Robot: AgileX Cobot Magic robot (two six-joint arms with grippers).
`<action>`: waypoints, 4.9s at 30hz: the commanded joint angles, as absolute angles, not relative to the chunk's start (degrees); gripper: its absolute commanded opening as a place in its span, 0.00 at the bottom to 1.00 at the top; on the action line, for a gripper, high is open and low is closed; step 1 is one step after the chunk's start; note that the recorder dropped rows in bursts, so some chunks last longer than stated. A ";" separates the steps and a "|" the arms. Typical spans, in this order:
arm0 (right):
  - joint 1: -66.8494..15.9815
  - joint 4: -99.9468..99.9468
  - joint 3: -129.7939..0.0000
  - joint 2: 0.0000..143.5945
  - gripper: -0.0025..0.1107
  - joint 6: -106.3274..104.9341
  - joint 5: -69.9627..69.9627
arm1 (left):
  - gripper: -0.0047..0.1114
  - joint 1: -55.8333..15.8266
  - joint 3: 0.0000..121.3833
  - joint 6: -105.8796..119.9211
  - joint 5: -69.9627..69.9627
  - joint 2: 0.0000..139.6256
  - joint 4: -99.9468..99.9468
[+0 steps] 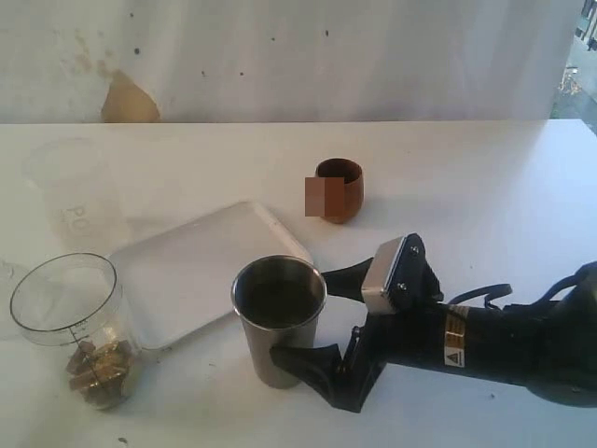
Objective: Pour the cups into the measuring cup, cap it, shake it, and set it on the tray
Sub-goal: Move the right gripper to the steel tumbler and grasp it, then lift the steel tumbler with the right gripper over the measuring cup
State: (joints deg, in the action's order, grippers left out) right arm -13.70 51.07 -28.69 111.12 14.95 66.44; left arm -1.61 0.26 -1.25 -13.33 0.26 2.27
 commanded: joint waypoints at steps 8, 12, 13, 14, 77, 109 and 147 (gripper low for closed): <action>-13.68 50.63 -30.87 111.56 0.95 13.65 66.28 | 0.04 -1.87 0.00 -1.20 -13.33 0.00 2.55; -13.68 50.78 -31.77 111.56 0.95 13.65 65.95 | 0.04 -1.87 0.00 -1.20 -13.33 0.00 2.55; -13.68 51.02 -32.19 111.56 0.95 13.65 65.95 | 0.04 -1.87 0.00 -1.20 -13.33 0.00 2.55; -13.68 51.02 -32.42 111.56 0.95 13.65 65.95 | 0.04 -1.87 0.00 -1.20 -13.33 0.00 2.55; -17.72 48.33 -41.91 122.36 0.95 9.09 65.85 | 0.04 -1.87 0.00 -1.20 -13.33 0.00 2.55; -17.72 47.28 -42.25 122.51 0.93 18.16 68.39 | 0.04 -1.87 0.00 -1.20 -13.33 0.00 2.55; -17.72 47.11 -42.25 114.12 0.02 20.02 66.83 | 0.04 -1.87 0.00 -1.20 -13.33 0.00 2.55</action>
